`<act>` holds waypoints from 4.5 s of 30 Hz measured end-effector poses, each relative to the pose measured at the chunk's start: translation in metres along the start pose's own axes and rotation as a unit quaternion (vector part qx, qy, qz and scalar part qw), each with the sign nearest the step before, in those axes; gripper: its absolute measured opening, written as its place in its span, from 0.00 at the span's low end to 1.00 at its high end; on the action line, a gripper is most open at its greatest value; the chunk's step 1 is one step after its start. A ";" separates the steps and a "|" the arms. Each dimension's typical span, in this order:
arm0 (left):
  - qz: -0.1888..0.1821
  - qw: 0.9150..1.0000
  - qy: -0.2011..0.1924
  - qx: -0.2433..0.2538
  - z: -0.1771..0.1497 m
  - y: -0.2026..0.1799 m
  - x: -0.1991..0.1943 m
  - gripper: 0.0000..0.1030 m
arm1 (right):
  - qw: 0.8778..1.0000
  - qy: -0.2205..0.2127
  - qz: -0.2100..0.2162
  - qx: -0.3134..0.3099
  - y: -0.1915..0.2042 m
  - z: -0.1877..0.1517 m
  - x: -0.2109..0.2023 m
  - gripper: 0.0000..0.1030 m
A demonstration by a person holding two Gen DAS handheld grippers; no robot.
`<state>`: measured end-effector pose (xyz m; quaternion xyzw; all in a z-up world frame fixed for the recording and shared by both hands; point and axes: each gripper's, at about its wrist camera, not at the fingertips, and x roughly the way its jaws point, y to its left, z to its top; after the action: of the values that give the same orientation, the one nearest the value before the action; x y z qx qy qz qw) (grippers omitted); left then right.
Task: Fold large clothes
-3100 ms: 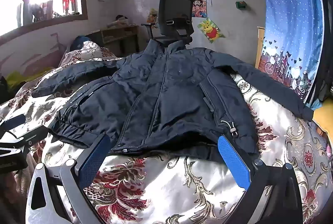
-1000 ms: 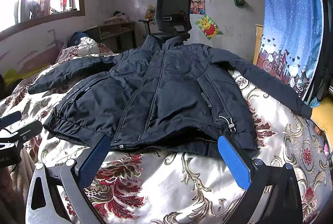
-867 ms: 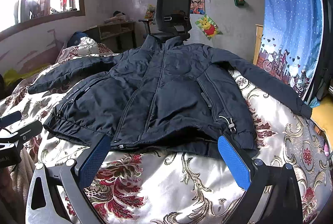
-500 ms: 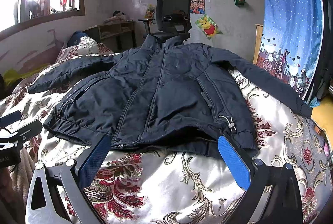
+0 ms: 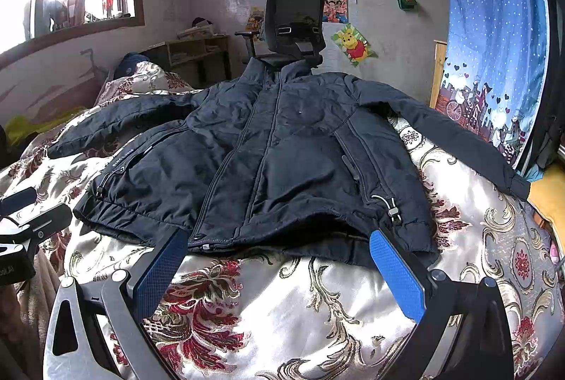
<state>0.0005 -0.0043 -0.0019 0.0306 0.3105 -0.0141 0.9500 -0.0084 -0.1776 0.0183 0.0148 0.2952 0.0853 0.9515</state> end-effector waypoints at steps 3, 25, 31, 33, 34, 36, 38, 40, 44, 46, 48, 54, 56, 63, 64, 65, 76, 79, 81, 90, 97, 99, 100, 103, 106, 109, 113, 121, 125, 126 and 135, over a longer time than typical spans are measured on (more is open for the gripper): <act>0.000 1.000 0.001 0.000 0.000 0.000 0.000 0.98 | 1.000 0.001 0.000 0.000 0.006 0.005 -0.001 1.00; -0.026 0.997 0.071 -0.008 0.019 0.009 0.028 0.98 | 0.996 0.061 -0.061 -0.016 -0.012 0.022 0.015 1.00; -0.035 0.996 0.075 -0.018 0.052 0.015 0.045 0.98 | 0.995 0.068 -0.070 0.001 -0.034 0.038 0.022 1.00; -0.036 0.997 0.071 -0.022 0.064 0.018 0.050 0.98 | 0.995 0.072 -0.066 0.014 -0.044 0.046 0.027 1.00; -0.033 0.997 0.069 -0.021 0.070 0.018 0.052 0.98 | 0.995 0.073 -0.066 0.020 -0.048 0.050 0.030 1.00; -0.020 0.998 0.065 -0.010 0.084 0.018 0.059 0.98 | 0.994 0.073 -0.069 0.032 -0.058 0.060 0.038 1.00; -0.007 0.998 0.059 0.004 0.096 0.015 0.065 0.98 | 0.993 0.074 -0.081 0.042 -0.069 0.069 0.046 1.00; 0.003 0.998 0.054 0.014 0.107 0.013 0.073 0.98 | 0.992 0.073 -0.088 0.060 -0.083 0.079 0.054 1.00; 0.012 0.998 0.051 0.030 0.130 0.006 0.096 0.98 | 0.987 0.058 -0.088 0.118 -0.116 0.094 0.067 1.00; 0.009 0.998 0.053 0.037 0.140 0.003 0.109 0.98 | 0.982 0.055 -0.075 0.165 -0.138 0.100 0.075 1.00; 0.007 0.998 0.054 0.045 0.149 0.000 0.121 0.98 | 0.974 0.063 -0.061 0.210 -0.159 0.104 0.087 1.00; 0.004 0.996 0.065 0.060 0.170 -0.011 0.159 0.98 | 0.957 0.050 -0.068 0.276 -0.194 0.117 0.107 1.00; 0.008 0.995 0.075 0.066 0.176 -0.014 0.175 0.98 | 0.947 0.040 -0.070 0.310 -0.208 0.118 0.113 1.00; -0.003 0.993 0.094 0.078 0.191 -0.033 0.231 0.98 | 0.910 0.016 -0.077 0.408 -0.236 0.092 0.138 1.00; -0.009 0.992 0.094 0.080 0.193 -0.038 0.241 0.98 | 0.902 0.007 -0.081 0.424 -0.240 0.086 0.137 1.00; -0.017 0.992 0.093 0.080 0.196 -0.043 0.249 0.98 | 0.896 0.001 -0.084 0.436 -0.244 0.082 0.137 1.00; -0.132 0.984 0.122 0.016 0.237 -0.124 0.341 0.98 | 0.803 -0.080 -0.109 0.581 -0.301 0.050 0.119 0.99; -0.131 0.984 0.123 0.006 0.249 -0.151 0.363 0.98 | 0.790 -0.087 -0.111 0.597 -0.311 0.048 0.114 0.93; -0.137 0.984 0.118 -0.010 0.256 -0.167 0.377 0.98 | 0.785 -0.092 -0.115 0.601 -0.316 0.047 0.111 0.86; -0.129 0.978 0.165 -0.022 0.259 -0.209 0.440 0.98 | 0.805 -0.115 -0.184 0.552 -0.342 0.070 0.095 0.14; -0.120 0.973 0.195 0.012 0.263 -0.205 0.440 0.98 | 0.862 -0.150 -0.205 0.439 -0.329 0.128 0.084 0.07; -0.128 0.975 0.180 0.005 0.272 -0.184 0.425 0.98 | 0.890 -0.174 -0.209 0.365 -0.312 0.162 0.076 0.07; -0.132 0.976 0.171 0.001 0.276 -0.168 0.416 0.98 | 0.900 -0.183 -0.210 0.334 -0.303 0.176 0.075 0.07; -0.139 0.979 0.147 -0.019 0.287 -0.116 0.389 0.98 | 0.931 -0.207 -0.213 0.212 -0.258 0.226 0.076 0.07; -0.123 0.982 0.135 -0.048 0.297 -0.058 0.365 0.98 | 0.947 -0.227 -0.192 0.124 -0.205 0.260 0.088 0.07; -0.100 0.984 0.123 -0.076 0.304 0.000 0.340 0.98 | 0.959 -0.233 -0.147 0.063 -0.148 0.283 0.109 0.07; -0.083 0.984 0.108 -0.116 0.314 0.070 0.308 0.98 | 0.973 -0.212 -0.085 -0.028 -0.069 0.296 0.147 0.07; -0.097 0.967 0.094 -0.216 0.294 0.177 0.266 0.98 | 0.969 -0.111 0.006 -0.221 0.062 0.257 0.238 0.07; -0.131 0.952 0.089 -0.263 0.270 0.213 0.256 0.98 | 0.967 -0.038 0.046 -0.249 0.096 0.229 0.289 0.07; -0.136 0.948 0.094 -0.271 0.263 0.218 0.259 0.98 | 0.967 -0.007 0.055 -0.250 0.101 0.221 0.308 0.07; -0.151 0.932 0.157 -0.291 0.221 0.229 0.294 0.98 | 0.968 0.146 0.155 -0.137 0.086 0.196 0.366 0.26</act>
<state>0.3784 0.2075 0.0131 -0.2923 0.4469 -0.0614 0.8433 0.3861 -0.0260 -0.0185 -0.0827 0.4104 0.2721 0.8664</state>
